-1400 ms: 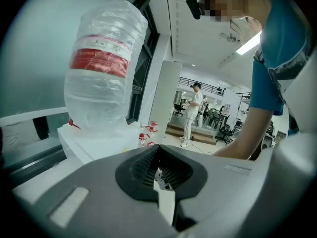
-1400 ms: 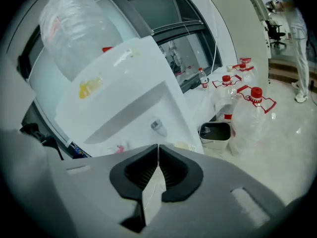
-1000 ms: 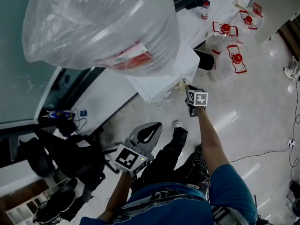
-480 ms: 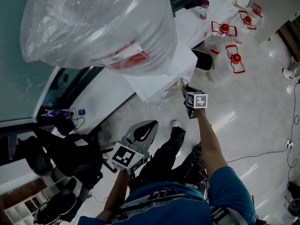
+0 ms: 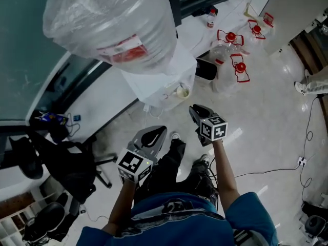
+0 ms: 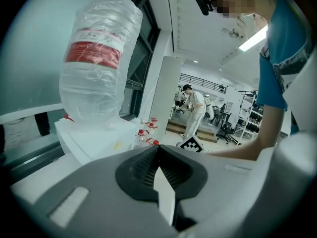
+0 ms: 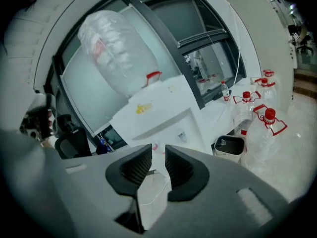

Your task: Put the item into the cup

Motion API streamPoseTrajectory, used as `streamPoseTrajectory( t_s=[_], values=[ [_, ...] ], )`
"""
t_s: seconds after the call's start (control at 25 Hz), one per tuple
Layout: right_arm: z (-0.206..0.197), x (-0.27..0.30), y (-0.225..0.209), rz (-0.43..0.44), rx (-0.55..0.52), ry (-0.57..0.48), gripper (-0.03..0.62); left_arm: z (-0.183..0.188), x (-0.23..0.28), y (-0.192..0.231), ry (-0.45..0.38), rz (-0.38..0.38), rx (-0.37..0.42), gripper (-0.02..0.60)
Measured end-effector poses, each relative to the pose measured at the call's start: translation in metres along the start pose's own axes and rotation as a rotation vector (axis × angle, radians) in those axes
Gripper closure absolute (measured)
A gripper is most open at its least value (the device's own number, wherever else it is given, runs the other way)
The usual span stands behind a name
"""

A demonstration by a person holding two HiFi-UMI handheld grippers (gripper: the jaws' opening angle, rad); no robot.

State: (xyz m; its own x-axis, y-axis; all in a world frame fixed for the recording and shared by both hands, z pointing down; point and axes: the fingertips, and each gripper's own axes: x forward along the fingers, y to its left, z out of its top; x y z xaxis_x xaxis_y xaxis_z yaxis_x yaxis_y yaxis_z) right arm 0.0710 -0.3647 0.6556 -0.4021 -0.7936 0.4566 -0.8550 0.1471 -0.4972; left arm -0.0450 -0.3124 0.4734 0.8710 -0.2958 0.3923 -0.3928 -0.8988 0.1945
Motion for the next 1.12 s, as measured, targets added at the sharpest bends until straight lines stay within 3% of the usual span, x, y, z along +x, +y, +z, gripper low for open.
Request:
streamPoseTrajectory(
  t_s=[0.44,1.0,1.12],
  values=[
    [0.035,-0.158,0.106,0.173,-0.104,-0.136,0.523,-0.011,-0.008,-0.086,-0.052,0.033,-0.033,0.583],
    [0.016,-0.284,0.168,0.295,-0.293,-0.203,0.539,-0.025,-0.054,-0.186,-0.199,0.169,-0.083,0.583],
    [0.008,-0.297,0.178,0.313,-0.343,-0.218,0.584,-0.033,-0.063,-0.203,-0.217,0.175,-0.113,0.583]
  ],
)
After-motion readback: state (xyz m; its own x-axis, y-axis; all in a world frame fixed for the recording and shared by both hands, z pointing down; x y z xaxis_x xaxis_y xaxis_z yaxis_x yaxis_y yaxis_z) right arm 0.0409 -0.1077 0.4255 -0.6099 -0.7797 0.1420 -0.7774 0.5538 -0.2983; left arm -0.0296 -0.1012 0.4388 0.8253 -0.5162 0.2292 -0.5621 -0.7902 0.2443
